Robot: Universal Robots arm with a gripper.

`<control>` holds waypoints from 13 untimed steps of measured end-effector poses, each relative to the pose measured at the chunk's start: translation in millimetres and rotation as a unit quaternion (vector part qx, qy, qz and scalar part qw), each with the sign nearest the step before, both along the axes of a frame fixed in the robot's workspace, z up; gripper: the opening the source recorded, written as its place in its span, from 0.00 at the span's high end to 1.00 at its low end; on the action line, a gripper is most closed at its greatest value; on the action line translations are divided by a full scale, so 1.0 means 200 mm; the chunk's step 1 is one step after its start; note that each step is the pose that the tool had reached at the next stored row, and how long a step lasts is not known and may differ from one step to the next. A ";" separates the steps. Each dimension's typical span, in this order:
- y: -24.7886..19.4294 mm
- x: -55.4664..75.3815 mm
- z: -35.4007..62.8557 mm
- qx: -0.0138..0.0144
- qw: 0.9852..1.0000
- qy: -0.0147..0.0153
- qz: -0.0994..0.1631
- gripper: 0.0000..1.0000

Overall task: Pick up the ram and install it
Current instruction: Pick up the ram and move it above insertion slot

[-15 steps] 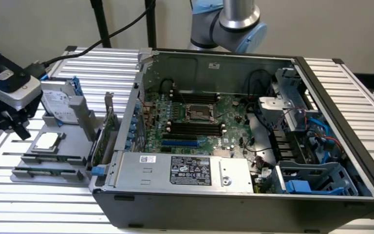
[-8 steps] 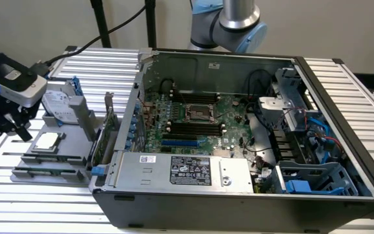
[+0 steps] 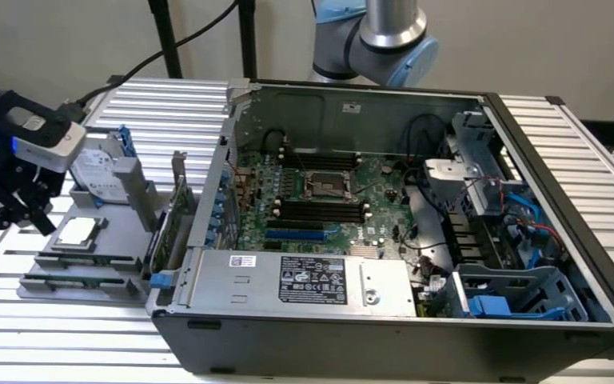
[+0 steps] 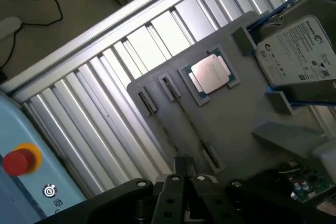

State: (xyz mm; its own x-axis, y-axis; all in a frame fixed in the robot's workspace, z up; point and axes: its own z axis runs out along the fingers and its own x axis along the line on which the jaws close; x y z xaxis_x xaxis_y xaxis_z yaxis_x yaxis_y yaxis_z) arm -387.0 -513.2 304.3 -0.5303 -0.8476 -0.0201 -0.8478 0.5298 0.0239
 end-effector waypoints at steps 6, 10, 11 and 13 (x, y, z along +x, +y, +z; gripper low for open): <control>0.000 0.00 -0.025 0.000 0.998 0.000 0.055 0.89; 0.000 0.00 -0.039 0.000 0.996 0.000 0.091 0.89; 0.000 0.00 -0.042 0.000 0.995 0.000 0.100 0.89; 0.000 0.00 -0.048 0.000 0.993 0.001 0.118 0.89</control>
State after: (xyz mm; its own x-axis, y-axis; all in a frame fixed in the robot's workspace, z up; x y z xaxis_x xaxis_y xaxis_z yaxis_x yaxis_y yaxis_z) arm -387.0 -513.2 294.7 -0.3163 -0.9485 -0.0195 -0.9485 0.3158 0.0253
